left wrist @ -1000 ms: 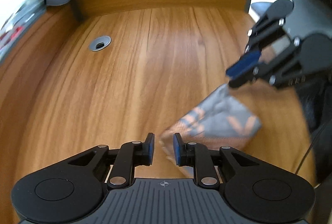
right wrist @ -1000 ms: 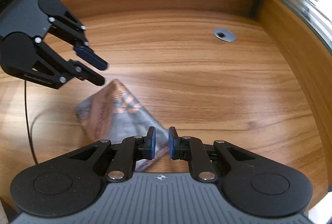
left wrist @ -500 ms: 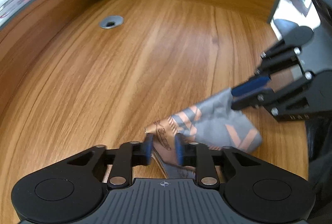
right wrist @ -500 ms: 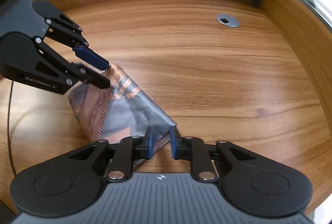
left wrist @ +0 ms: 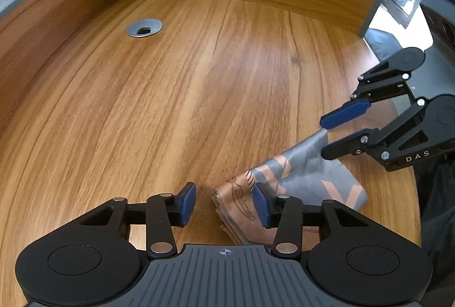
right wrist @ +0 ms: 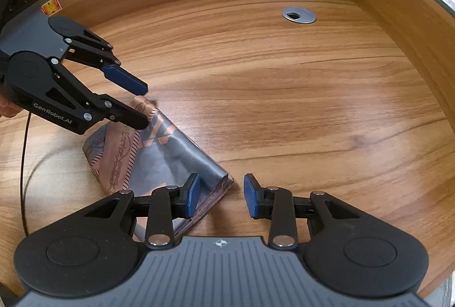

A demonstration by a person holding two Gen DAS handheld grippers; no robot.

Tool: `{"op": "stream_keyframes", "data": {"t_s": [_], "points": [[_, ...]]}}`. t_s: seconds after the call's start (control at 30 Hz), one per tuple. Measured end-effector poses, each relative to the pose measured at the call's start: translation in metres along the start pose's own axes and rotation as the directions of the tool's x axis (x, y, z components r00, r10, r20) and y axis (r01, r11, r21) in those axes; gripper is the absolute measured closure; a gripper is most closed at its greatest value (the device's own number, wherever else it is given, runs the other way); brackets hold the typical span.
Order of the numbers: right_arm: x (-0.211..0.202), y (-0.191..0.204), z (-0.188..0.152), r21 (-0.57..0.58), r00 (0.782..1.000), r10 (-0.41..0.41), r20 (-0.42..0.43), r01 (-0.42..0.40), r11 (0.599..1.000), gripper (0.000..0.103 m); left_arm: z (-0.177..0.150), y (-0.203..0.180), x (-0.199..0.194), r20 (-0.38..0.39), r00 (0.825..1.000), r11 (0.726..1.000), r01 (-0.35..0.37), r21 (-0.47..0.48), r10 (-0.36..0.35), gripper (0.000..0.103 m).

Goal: Fold clothes

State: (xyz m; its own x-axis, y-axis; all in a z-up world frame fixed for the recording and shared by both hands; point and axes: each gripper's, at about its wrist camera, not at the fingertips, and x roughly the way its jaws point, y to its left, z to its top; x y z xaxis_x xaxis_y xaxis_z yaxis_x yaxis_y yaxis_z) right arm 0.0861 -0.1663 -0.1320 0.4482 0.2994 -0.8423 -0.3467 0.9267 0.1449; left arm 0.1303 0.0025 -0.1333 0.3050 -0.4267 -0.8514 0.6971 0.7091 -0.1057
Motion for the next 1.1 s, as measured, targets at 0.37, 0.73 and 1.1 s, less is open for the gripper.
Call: {"op": "stream_keyframes", "data": {"t_s": [0.37,0.73,1.1], "points": [[0.007,-0.003,0.003,-0.007,0.999,0.051,-0.018,-0.051,0.999,0.098,-0.002,0.002,0.004,0.009,0.999,0.998,0.042,-0.042,-0.041,0.090],[-0.020,-0.013,0.027,-0.112,0.998,0.059,0.035,-0.054,0.992,0.100,0.002,-0.022,-0.031,0.143,0.983,0.978,-0.088,-0.189,0.116,0.093],[-0.029,-0.054,0.079,-0.297,0.997,0.048,0.053,-0.030,0.954,0.100,0.038,-0.036,-0.030,0.211,0.946,0.924,-0.163,-0.346,0.246,0.094]]}}
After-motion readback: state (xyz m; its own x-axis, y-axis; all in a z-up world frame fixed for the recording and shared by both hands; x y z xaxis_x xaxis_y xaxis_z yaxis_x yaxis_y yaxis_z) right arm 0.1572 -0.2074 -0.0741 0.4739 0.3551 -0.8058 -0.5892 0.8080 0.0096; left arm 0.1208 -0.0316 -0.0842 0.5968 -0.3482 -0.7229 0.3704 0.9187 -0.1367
